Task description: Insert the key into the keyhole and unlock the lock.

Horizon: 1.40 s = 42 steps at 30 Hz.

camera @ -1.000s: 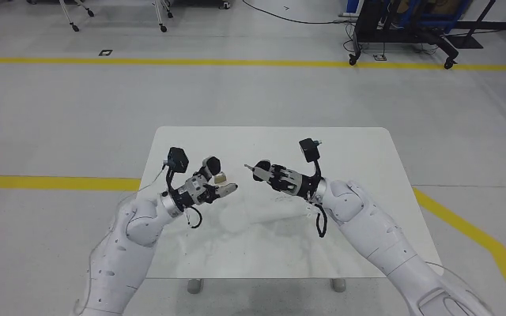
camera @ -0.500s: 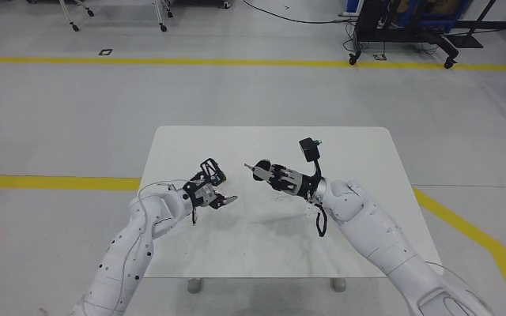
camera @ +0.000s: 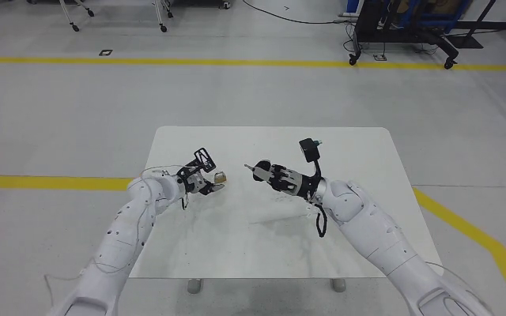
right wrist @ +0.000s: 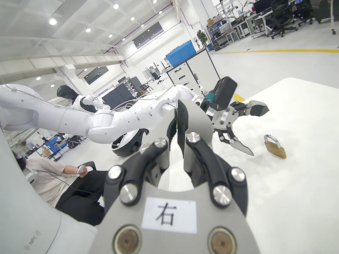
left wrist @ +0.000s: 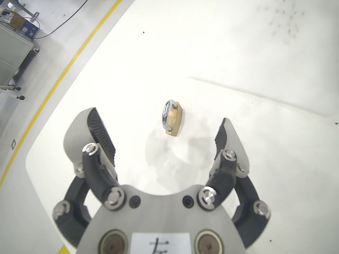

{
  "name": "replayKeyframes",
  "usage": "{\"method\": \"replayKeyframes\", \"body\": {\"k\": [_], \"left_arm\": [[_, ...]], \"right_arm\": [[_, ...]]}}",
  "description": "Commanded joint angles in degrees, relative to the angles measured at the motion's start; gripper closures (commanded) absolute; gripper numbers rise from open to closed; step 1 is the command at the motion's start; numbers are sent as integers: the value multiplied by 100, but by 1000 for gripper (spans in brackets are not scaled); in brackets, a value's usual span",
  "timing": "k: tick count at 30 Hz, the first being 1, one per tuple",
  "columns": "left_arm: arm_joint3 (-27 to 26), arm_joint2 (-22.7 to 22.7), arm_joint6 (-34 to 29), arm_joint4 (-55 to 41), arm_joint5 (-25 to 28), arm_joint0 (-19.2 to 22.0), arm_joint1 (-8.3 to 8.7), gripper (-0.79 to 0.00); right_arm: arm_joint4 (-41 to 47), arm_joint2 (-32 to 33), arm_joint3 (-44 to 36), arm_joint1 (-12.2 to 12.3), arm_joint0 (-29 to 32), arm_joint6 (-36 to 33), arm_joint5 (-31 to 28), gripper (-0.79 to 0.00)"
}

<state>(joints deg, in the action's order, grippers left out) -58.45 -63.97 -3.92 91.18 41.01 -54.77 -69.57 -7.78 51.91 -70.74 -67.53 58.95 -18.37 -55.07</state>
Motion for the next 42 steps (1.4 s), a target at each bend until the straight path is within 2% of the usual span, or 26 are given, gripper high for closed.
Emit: {"method": "replayKeyframes", "body": {"k": [1,4,10,13,14,15,17,18,19,26,32,38,42], "left_arm": [[287,125,83,-80,18,200,-52,-542],[604,350,62,-96,153,480,-130,-499],[1158,716,-82,-209,140,883,-300,-533],[1371,853,-125,-242,141,1022,-367,-483],[1432,885,-99,-251,154,1056,-382,-453],[1490,908,-58,-258,168,1082,-393,-363],[1601,950,-36,-196,162,1131,-401,-320],[1631,972,-30,-159,138,1145,-404,-243],[1662,983,9,-159,141,1148,-407,0],[1832,944,345,-129,203,1170,-363,0],[1920,842,671,-426,627,1121,-321,0],[1936,886,400,-514,1483,1237,-283,0],[1821,963,137,-471,1619,1257,-280,0]], "right_arm": [[0,0,0,0,0,0,0,0],[0,0,0,0,0,0,0,0],[0,0,0,0,0,0,0,0],[0,0,0,0,0,0,0,0],[0,0,0,0,0,0,0,0],[0,0,0,0,0,0,0,0],[0,0,0,0,0,0,0,0],[0,0,0,0,0,0,0,0],[0,0,0,0,0,0,0,0],[0,0,0,0,0,0,0,0],[0,0,0,0,0,0,0,0],[0,0,0,0,0,0,0,0],[0,0,0,0,0,0,0,0]]}}
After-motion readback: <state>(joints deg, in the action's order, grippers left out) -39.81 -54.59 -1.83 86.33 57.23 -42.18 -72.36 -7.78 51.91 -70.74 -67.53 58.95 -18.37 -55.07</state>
